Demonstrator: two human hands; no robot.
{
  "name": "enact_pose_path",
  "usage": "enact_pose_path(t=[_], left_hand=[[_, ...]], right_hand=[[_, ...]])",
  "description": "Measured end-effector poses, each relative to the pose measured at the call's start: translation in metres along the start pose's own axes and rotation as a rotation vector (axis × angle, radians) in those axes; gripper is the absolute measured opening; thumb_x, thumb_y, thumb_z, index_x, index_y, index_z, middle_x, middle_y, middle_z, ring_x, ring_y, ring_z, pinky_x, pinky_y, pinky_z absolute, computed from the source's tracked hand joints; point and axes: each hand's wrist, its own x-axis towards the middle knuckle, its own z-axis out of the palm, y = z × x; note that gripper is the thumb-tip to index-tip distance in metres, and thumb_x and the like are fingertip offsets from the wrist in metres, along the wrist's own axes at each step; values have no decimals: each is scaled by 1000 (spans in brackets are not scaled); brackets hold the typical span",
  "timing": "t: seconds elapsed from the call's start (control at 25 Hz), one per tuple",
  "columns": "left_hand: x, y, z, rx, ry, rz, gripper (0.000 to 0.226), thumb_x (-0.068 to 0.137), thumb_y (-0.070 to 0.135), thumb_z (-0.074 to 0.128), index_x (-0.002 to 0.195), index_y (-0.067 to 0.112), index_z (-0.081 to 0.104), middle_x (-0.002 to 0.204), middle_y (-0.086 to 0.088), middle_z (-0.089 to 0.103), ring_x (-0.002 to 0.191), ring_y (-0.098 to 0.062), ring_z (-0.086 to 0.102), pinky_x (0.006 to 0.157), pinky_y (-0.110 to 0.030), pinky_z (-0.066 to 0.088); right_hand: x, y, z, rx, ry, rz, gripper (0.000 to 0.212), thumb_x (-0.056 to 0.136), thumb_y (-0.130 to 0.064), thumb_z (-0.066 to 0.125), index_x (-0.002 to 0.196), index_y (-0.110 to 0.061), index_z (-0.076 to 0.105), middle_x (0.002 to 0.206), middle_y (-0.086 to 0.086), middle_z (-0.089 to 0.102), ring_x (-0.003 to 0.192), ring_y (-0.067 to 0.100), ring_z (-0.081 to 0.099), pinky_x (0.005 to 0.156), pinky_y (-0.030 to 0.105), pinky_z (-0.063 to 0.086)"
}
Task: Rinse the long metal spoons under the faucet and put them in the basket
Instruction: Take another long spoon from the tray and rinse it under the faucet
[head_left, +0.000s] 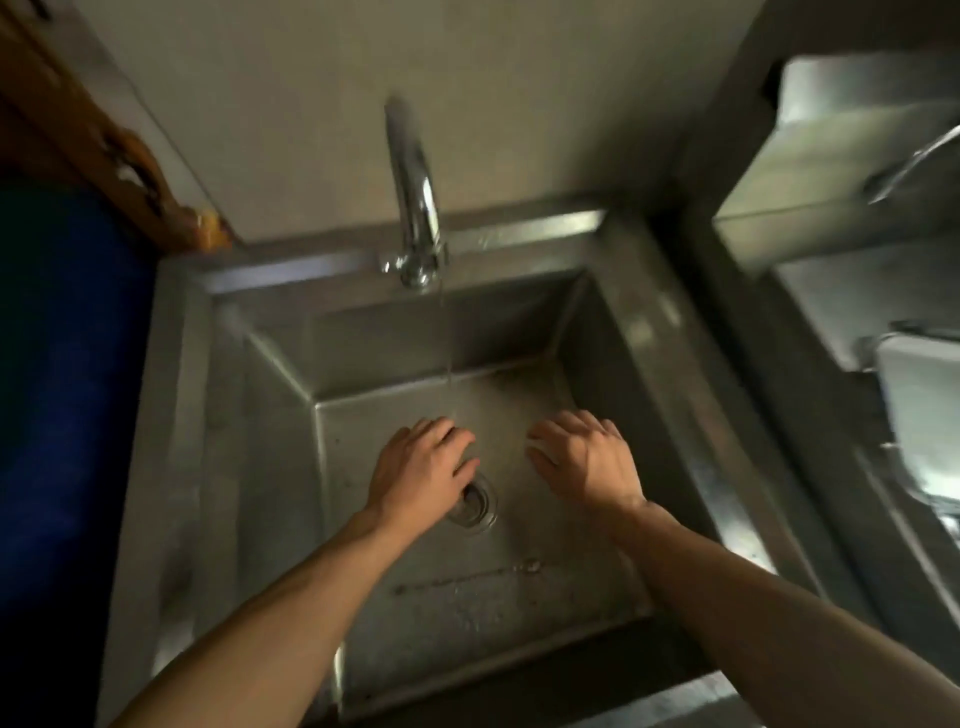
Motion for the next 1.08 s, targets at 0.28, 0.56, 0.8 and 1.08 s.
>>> enact_pose_path(t=[0.28,0.56,0.8,1.08], left_hand=[[103,108,-135,-165,238,303,21,80,36,67,98,24,66,92,3,65,85,-19,62,72,-33,53],[163,272,-180,-175,222,593,23,85,39,62,103,25,64,98,6,65,88,-14,59,72,-27,44],[181,377,-158,-205,147,751,23,85,38,62,104,24,65,101,4,66,93,-17,60,81,-34,45],[209,430,-86,-154,-70,765,20,88,29,62,107,32,66,111,7,65,103,-16,56,84,-33,35]], right_hand=[[-40,28,-203,-63,381,143,29,95,-44,47,114,-29,62,109,-3,63,100,20,55,81,37,42],[-159,127,-299,-152,565,508,22,92,-40,58,108,-28,68,107,-4,70,97,22,61,77,34,42],[-235,189,-303,-169,612,779,19,89,-34,64,105,-23,70,97,-1,73,81,21,62,67,31,47],[-231,244,-263,-73,525,945,21,89,-40,62,105,-28,70,96,-5,73,81,19,62,65,31,51]])
